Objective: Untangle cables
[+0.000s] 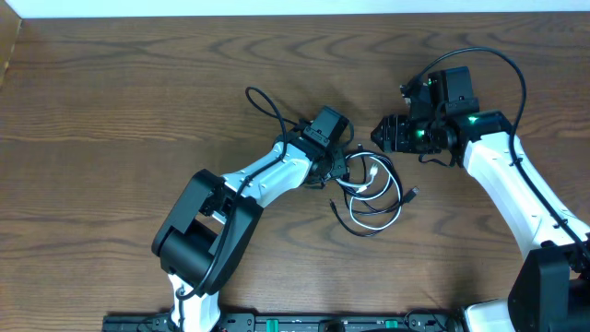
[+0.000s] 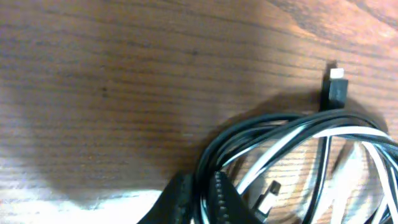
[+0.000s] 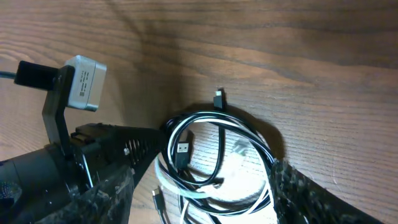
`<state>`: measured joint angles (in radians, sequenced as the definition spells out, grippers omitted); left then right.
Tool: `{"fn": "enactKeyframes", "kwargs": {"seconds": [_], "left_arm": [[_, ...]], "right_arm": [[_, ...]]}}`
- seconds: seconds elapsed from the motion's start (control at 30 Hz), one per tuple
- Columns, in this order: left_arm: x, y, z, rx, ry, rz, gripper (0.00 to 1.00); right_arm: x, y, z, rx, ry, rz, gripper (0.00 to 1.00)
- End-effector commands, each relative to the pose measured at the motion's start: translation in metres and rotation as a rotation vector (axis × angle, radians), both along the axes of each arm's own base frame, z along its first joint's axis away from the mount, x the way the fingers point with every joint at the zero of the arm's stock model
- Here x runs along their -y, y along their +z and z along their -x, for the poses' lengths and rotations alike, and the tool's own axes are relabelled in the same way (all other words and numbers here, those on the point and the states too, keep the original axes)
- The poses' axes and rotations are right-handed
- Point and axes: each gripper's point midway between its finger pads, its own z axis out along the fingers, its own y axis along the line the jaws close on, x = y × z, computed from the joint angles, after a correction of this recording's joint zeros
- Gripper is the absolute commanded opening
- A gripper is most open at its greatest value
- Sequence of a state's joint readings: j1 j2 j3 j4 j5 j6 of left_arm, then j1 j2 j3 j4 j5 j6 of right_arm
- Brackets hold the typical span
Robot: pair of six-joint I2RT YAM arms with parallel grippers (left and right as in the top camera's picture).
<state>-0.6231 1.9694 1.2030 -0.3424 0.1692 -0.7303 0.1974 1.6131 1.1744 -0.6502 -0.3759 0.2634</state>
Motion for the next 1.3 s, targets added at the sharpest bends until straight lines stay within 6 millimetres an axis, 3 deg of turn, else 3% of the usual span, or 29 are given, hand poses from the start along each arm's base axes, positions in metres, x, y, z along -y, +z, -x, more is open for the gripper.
{"fn": "enactKeyframes", "kwargs": {"seconds": [0.0, 0.07, 0.17, 0.2, 0.4, 0.53, 0.63, 0.8, 1.13, 1.27], "left_arm": [[-0.009, -0.020, 0.003, 0.000, -0.054, -0.072, 0.08], [-0.007, -0.008, -0.003, 0.039, -0.100, -0.067, 0.08], [0.001, 0.047, -0.012, 0.173, -0.204, -0.021, 0.07], [0.006, 0.083, -0.011, 0.250, -0.252, 0.022, 0.07], [0.030, 0.191, 0.019, 0.431, -0.439, 0.272, 0.07], [0.024, 0.234, 0.034, 0.522, -0.471, 0.321, 0.07], [0.015, 0.254, 0.037, 0.565, -0.461, 0.334, 0.07], [0.002, 0.272, 0.037, 0.577, -0.460, 0.411, 0.07], [-0.026, 0.291, 0.028, 0.530, -0.442, 0.597, 0.07], [-0.034, 0.285, 0.024, 0.508, -0.411, 0.582, 0.07]], "right_arm": [[-0.001, -0.003, 0.001, -0.008, 0.001, 0.005, 0.66], [-0.001, -0.003, 0.000, -0.002, 0.001, 0.004, 0.67], [-0.002, -0.001, -0.003, 0.012, 0.002, -0.001, 0.67], [-0.007, 0.002, -0.004, 0.020, 0.015, -0.027, 0.66], [-0.032, 0.021, -0.004, 0.078, 0.135, -0.165, 0.66], [-0.051, 0.042, -0.004, 0.127, 0.220, -0.294, 0.66], [-0.059, 0.066, -0.005, 0.189, 0.293, -0.422, 0.66], [-0.049, 0.092, -0.010, 0.252, 0.333, -0.551, 0.66], [-0.051, 0.098, -0.003, 0.302, 0.416, -0.572, 0.66], [-0.040, 0.070, -0.015, 0.267, 0.312, -0.406, 0.67]]}}
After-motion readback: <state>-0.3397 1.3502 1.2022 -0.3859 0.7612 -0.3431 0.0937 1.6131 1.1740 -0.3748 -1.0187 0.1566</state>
